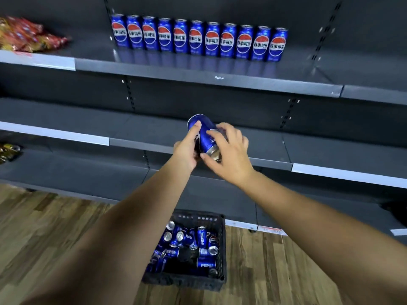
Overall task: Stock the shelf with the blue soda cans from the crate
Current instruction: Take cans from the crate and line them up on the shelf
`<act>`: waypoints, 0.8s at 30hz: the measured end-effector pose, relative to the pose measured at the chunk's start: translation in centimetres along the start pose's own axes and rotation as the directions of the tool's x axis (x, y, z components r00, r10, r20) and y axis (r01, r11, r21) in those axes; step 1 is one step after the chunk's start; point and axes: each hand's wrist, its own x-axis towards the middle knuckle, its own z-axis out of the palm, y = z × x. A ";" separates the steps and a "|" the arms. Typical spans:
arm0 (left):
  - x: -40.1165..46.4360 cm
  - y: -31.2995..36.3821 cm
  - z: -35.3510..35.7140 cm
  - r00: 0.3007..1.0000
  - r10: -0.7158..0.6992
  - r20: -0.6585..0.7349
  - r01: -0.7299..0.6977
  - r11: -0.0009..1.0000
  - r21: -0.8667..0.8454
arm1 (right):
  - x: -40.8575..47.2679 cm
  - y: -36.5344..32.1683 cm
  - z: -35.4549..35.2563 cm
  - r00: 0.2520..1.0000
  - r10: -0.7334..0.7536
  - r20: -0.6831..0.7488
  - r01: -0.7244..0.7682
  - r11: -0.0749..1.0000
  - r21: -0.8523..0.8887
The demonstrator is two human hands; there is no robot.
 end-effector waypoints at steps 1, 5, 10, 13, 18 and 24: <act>0.0 0.4 0.1 0.999 0.040 -0.003 -0.040 0.999 0.006 | 0.8 -0.4 -0.4 0.993 0.113 0.039 -0.116 0.988 0.100; -0.2 1.9 0.1 0.989 0.113 0.091 -0.121 0.989 0.082 | 3.8 -0.9 -2.0 0.830 0.471 0.299 -0.558 0.701 0.444; -1.3 4.1 0.3 0.972 0.181 0.150 -0.211 0.952 0.220 | 5.0 -0.4 -3.5 0.571 0.325 0.754 -0.818 0.306 0.487; -1.9 4.9 0.1 0.960 0.220 0.172 -0.259 0.933 0.250 | 4.9 -0.9 -3.7 0.553 0.180 0.813 -0.831 0.188 0.524; -2.8 5.9 -0.2 0.936 0.288 0.203 -0.328 0.923 0.203 | 5.3 -1.8 -3.5 0.628 0.125 0.768 -0.777 0.042 0.628; -3.9 7.9 -0.2 0.914 0.287 0.287 -0.340 0.927 0.156 | 6.4 -3.8 -2.7 0.745 0.296 0.597 -0.657 0.176 0.733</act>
